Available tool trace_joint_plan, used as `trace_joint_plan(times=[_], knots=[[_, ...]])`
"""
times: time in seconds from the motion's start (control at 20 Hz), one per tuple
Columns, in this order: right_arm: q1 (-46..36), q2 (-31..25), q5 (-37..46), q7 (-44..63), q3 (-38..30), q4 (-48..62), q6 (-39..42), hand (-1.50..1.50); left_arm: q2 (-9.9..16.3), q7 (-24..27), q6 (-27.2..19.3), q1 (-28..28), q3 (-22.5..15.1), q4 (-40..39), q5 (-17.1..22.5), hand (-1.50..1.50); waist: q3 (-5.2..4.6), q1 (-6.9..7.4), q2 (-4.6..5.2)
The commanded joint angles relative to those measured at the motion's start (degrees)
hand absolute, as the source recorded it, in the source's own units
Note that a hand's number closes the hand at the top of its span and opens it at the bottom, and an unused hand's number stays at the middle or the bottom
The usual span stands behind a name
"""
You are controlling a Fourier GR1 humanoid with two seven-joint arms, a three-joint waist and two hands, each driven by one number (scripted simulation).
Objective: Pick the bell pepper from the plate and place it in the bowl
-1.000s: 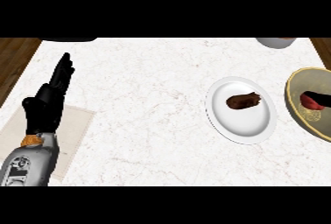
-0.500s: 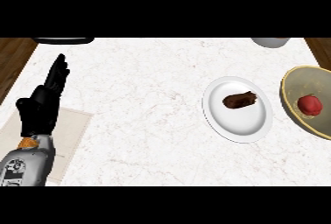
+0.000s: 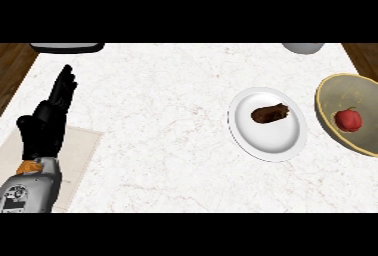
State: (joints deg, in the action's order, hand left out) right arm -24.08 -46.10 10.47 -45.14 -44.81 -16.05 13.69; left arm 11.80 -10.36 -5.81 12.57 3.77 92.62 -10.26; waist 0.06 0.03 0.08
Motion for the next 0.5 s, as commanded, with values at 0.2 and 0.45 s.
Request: trace_joint_plan(times=[0.2,0.45], knots=[[11.0,-0.5,-3.5,-9.1,0.7,-2.0,8.4,-1.50,-1.2,3.0,0.4,-3.2,-0.4,-0.3,-0.6,0.00,-0.04,-0.23,-0.09],[12.3,2.1,-6.6,-6.0,2.1,-6.6,8.8,-1.50,1.6,-2.2,3.5,0.5,2.9,1.7,2.4,0.00,-0.09,-0.33,-0.18]])
